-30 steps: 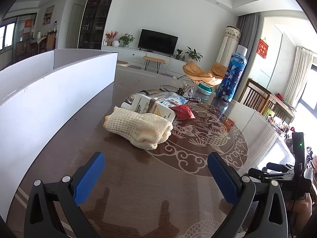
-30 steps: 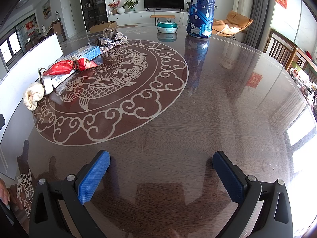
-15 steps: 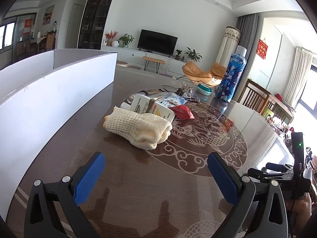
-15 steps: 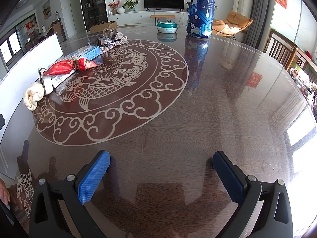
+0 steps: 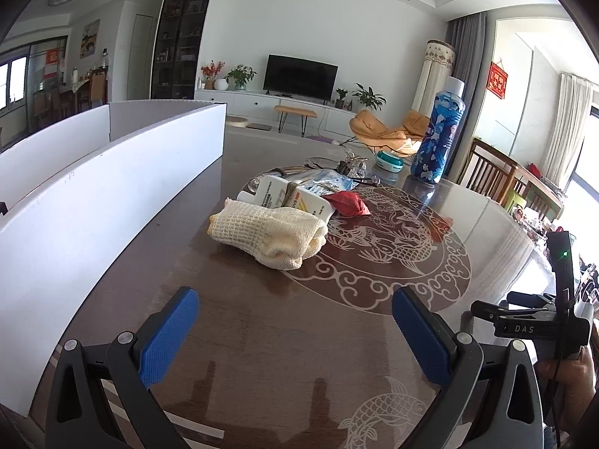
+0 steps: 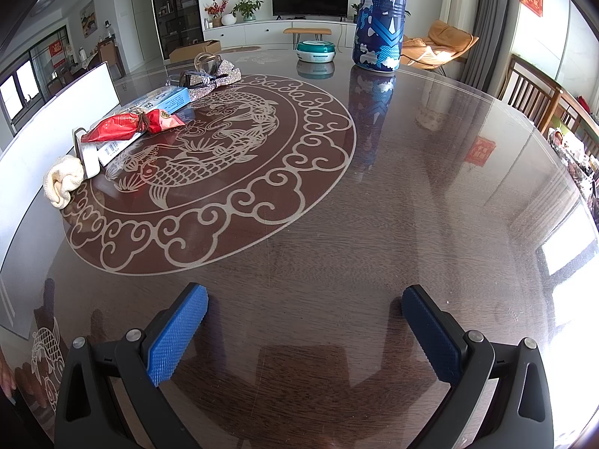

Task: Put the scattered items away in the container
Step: 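Move the right tool to the white sunscreen bottle and close on it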

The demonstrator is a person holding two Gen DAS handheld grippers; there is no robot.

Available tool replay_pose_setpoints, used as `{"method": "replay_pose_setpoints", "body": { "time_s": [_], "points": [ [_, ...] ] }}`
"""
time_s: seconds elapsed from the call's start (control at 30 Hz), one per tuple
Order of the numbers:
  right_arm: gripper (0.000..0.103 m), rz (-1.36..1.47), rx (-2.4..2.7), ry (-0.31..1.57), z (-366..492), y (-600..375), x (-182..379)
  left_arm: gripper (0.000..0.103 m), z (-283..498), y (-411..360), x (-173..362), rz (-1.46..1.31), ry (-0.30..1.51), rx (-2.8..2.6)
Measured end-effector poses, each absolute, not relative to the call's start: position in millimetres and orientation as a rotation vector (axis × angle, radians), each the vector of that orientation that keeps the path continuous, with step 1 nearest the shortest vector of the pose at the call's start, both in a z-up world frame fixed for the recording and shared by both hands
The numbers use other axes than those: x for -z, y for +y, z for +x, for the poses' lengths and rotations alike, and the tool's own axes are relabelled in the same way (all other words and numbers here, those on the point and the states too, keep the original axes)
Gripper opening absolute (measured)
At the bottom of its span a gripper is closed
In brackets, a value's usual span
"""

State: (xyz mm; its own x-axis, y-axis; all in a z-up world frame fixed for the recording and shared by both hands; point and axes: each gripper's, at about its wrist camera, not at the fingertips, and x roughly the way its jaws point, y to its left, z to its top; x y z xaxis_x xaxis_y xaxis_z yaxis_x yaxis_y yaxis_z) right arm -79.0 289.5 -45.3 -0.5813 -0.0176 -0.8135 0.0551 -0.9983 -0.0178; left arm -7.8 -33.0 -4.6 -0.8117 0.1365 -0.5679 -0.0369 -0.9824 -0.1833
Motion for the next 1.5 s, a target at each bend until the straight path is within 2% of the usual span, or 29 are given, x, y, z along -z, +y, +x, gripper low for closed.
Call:
{"method": "replay_pose_setpoints", "body": {
  "time_s": [0.2,0.47,0.63,0.73,0.83,0.93,1.07,1.3,1.4,1.5],
  "points": [
    [0.103,1.418,2.757,0.064,-79.0,289.4,45.3,0.103,-19.7,-32.6,-1.4,-0.895,-0.189,-2.91],
    [0.103,1.422,2.758,0.054,-80.0,288.9,45.0,0.103,4.0,-62.5,8.5,-0.929,-0.33,-2.893],
    [0.103,1.38,2.65,-0.111,-107.6,260.6,33.8,0.103,25.7,-66.8,11.5,-0.915,-0.304,-2.917],
    [0.103,1.282,2.591,-0.124,-139.5,211.3,8.7,0.103,29.2,-66.3,19.2,-0.94,-0.297,-2.909],
    [0.103,1.236,2.524,-0.06,-180.2,146.2,-14.8,0.103,28.4,-64.7,27.3,-0.99,-0.302,-2.881],
    [0.103,1.242,2.532,0.089,-218.4,86.5,-22.6,0.103,31.9,-64.6,26.5,-0.97,-0.303,-2.88],
    [0.103,1.351,2.453,0.276,-244.3,36.1,3.3,0.103,37.0,-68.6,26.8,-0.952,-0.326,-2.877],
    [0.103,1.252,2.175,0.42,-180.0,8.5,22.6,0.103,32.6,-79.4,33.2,-0.983,-0.439,-2.853],
    [0.103,1.258,2.181,0.402,-177.7,12.9,23.7,0.103,31.8,-82.5,35.3,-0.994,-0.472,-2.85],
    [0.103,1.297,2.195,0.29,-195.3,17.6,26.3,0.103,34.4,-85.9,35.0,-0.98,-0.494,-2.861]
  ]
}}
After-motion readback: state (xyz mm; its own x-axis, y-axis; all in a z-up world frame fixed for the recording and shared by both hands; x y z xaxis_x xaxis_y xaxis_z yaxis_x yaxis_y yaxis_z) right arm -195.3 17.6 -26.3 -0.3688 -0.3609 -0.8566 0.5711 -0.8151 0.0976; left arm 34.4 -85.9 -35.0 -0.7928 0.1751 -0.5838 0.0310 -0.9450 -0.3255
